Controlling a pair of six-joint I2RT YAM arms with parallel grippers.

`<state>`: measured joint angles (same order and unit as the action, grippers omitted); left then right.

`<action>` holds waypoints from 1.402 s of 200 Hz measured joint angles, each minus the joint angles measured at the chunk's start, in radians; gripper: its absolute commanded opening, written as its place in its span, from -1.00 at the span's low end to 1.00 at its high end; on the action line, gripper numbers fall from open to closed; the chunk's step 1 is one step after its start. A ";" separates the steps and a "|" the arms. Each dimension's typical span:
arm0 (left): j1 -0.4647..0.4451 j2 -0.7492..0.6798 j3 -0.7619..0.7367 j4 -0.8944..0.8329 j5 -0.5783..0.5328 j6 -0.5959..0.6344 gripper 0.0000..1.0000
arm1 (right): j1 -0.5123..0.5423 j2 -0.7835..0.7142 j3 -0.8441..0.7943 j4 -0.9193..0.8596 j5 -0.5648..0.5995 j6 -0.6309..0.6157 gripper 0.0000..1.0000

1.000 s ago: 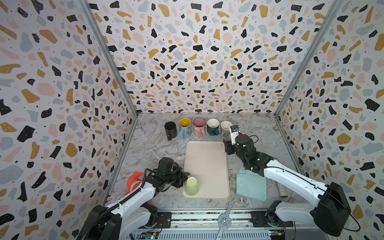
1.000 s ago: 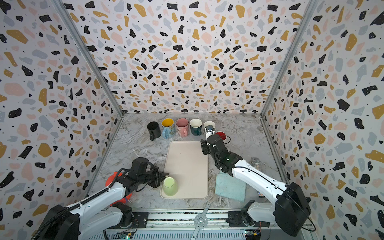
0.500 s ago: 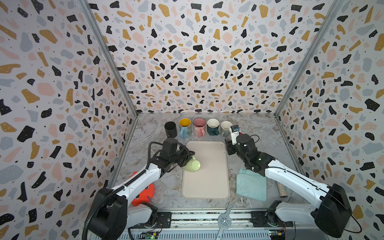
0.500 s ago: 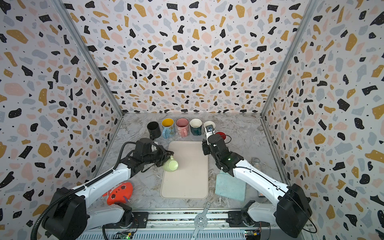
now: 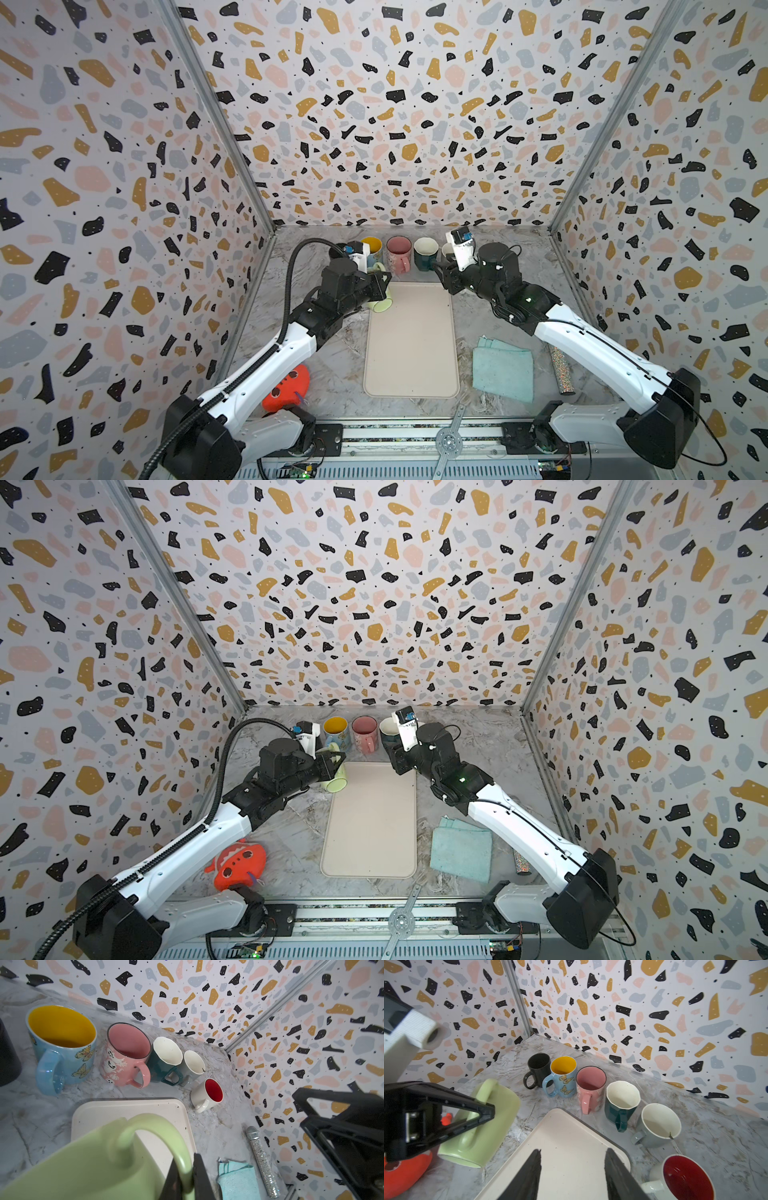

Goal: Turn the mug right side up
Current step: 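Lift the light green mug toward the right gripper while the right gripper approaches, then close the right gripper on the light green mug's handle while the left gripper holds it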

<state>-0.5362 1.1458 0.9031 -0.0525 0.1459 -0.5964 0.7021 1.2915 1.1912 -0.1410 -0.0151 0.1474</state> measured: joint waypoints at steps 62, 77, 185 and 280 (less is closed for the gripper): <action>-0.152 -0.071 -0.074 0.141 -0.166 0.330 -1.00 | 0.000 0.053 0.064 -0.060 -0.154 -0.002 0.16; -0.182 -0.097 -0.127 0.213 -0.214 0.389 -1.00 | 0.000 0.055 0.074 -0.069 -0.178 -0.003 0.20; -0.273 -0.131 -0.320 0.609 -0.375 0.678 -1.00 | 0.005 0.137 0.202 -0.087 -0.343 -0.002 0.49; -0.297 -0.129 -0.386 0.711 -0.394 0.819 -1.00 | 0.039 0.197 0.279 -0.149 -0.471 -0.023 0.61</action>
<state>-0.8330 1.0164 0.5167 0.6590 -0.2478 0.2226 0.7414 1.4887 1.4704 -0.2901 -0.4862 0.1246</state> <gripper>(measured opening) 0.072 0.805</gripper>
